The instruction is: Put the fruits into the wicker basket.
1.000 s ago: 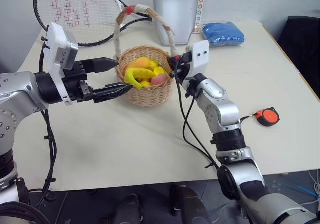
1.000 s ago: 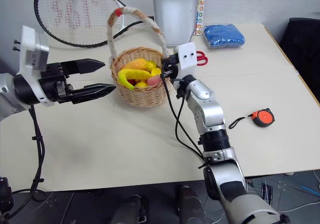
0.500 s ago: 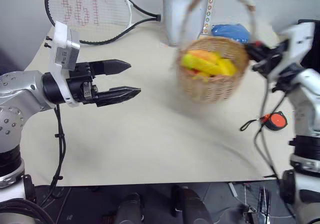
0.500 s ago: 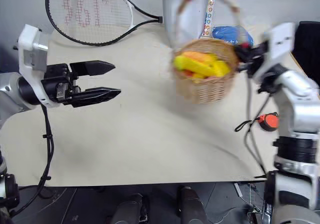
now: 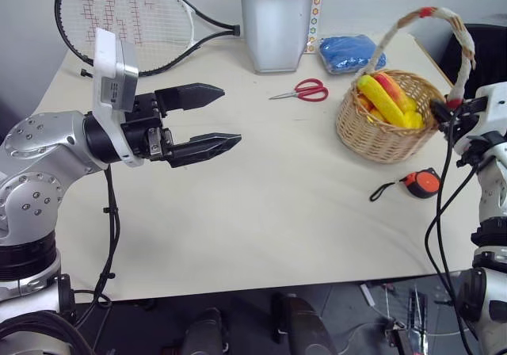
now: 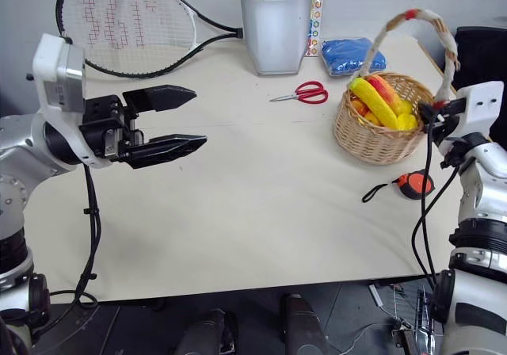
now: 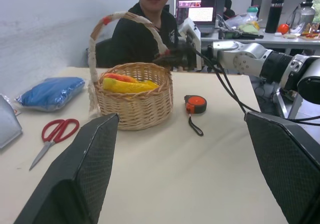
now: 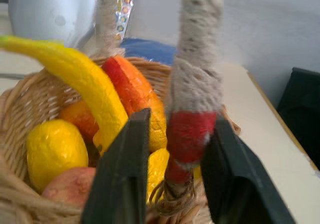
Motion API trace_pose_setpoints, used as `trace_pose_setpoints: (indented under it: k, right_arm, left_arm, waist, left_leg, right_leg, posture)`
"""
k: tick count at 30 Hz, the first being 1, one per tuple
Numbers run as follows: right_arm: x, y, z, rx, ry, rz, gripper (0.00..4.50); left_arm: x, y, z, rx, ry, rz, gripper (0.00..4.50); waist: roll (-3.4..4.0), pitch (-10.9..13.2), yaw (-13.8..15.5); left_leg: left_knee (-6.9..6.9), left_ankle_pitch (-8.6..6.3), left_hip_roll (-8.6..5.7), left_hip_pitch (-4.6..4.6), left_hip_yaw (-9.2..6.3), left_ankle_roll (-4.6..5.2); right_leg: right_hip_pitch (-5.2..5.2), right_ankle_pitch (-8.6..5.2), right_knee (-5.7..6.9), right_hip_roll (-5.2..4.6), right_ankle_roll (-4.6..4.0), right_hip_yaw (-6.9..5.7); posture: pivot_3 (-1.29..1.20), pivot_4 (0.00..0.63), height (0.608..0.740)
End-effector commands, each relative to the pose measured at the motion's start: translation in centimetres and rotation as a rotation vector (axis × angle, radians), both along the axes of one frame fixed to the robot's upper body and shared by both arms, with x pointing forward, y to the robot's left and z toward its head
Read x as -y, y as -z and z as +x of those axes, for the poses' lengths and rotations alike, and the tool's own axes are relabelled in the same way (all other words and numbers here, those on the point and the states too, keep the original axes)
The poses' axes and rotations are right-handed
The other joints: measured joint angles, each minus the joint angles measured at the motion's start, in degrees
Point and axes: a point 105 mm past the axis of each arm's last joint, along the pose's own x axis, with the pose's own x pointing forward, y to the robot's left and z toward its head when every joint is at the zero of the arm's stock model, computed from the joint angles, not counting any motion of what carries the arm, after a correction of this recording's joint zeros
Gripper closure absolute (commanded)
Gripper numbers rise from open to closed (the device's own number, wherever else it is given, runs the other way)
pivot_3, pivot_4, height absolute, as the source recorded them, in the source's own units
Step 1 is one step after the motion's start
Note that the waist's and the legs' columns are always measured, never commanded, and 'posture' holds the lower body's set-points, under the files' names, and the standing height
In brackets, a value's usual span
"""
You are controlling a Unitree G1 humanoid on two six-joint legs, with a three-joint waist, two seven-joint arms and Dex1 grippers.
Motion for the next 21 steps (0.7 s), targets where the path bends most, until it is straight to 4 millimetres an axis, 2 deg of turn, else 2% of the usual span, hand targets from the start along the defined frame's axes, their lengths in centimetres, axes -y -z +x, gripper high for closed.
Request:
trace_pose_setpoints:
  k: [1, 3, 6, 8, 10, 12, 15, 18, 21]
  right_arm:
    - [0.4, -1.5, -1.8, 0.022, -0.054, -0.040, 1.66]
    - [1.2, -1.9, -3.1, 0.013, -0.057, -0.072, 0.97]
    - [3.8, -3.2, -5.0, 0.017, 0.016, -0.055, 0.03]
    - [4.6, -3.6, -6.2, -0.009, 0.015, -0.046, 0.03]
    - [5.0, -3.7, -8.8, -0.096, -0.072, -0.037, 0.03]
    - [5.3, -3.0, -11.9, -0.236, -0.193, -0.013, 0.03]
    - [6.0, -1.7, -14.9, -0.377, -0.266, 0.021, 0.03]
    - [6.1, -1.1, -16.3, -0.433, -0.300, 0.041, 0.03]
    - [6.3, -0.9, -16.5, -0.422, -0.285, 0.033, 0.03]
  left_arm:
    - [-0.3, -0.1, -0.5, 0.003, 0.024, 0.007, 0.29]
    - [-0.4, 0.0, -0.9, -0.018, 0.057, 0.010, 0.29]
    - [-0.6, 0.3, -1.0, -0.041, 0.082, 0.022, 0.29]
    - [-0.9, 0.5, -0.9, -0.052, 0.083, 0.029, 0.29]
    - [-1.5, 0.8, -0.6, -0.067, 0.075, 0.044, 0.29]
    - [-2.4, 0.9, -0.5, -0.079, 0.071, 0.063, 0.29]
    - [-3.5, 0.8, -0.6, -0.098, 0.082, 0.081, 0.29]
    - [-4.2, 0.3, -0.2, -0.099, 0.074, 0.063, 0.29]
    - [-4.0, -0.5, 0.1, -0.102, 0.083, 0.006, 0.29]
  waist:
    - [0.01, 0.01, 0.39]
    - [0.04, 0.03, 0.80]
    - [0.11, 0.05, 1.25]
    - [0.11, 0.04, 1.42]
    - [0.11, 0.04, 1.39]
    - [0.14, 0.03, 1.83]
    - [0.14, 0.02, 2.25]
    - [0.12, 0.03, 1.82]
    - [0.12, 0.03, 1.45]
  left_leg:
    - [0.00, 0.00, 0.01, 0.00, 0.00, 0.00]
    - [0.00, -0.01, 0.00, -0.01, 0.00, 0.01]
    - [0.05, -0.02, -0.06, -0.05, 0.03, 0.04]
    - [0.10, -0.03, -0.09, -0.05, 0.10, 0.09]
    - [0.11, -0.04, -0.07, -0.03, 0.14, 0.10]
    - [0.06, -0.05, -0.06, -0.03, 0.23, 0.10]
    - [0.05, -0.10, -0.07, -0.01, 0.36, 0.06]
    - [0.06, -0.29, -0.05, 0.32, 0.38, 0.32]
    - [0.06, -0.50, 0.00, 0.72, 0.39, 0.43]
  right_leg:
    - [0.00, 0.00, 0.00, 0.02, 0.00, 0.07]
    - [0.00, 0.00, -0.02, 0.02, 0.00, 0.18]
    - [0.00, 0.01, -0.03, 0.00, 0.02, 0.20]
    - [0.00, 0.03, -0.04, 0.01, 0.06, 0.16]
    - [0.05, 0.04, -0.06, 0.05, 0.07, 0.16]
    - [0.05, 0.04, -0.09, 0.12, 0.07, 0.18]
    - [0.05, 0.02, -0.21, 0.45, 0.04, 0.12]
    - [0.20, 0.03, -0.22, 0.54, 0.04, 0.25]
    - [0.57, 0.02, -0.24, 0.54, 0.04, 0.29]
  posture:
    - [0.00, 0.150, 0.740]
    - [0.00, 0.150, 0.740]
    - [0.00, 0.150, 0.740]
    - [0.00, 0.150, 0.740]
    - [0.00, 0.150, 0.740]
    - [0.00, 0.150, 0.740]
    - [0.00, 0.150, 0.740]
    - [0.00, 0.150, 0.740]
    - [0.00, 0.150, 0.740]
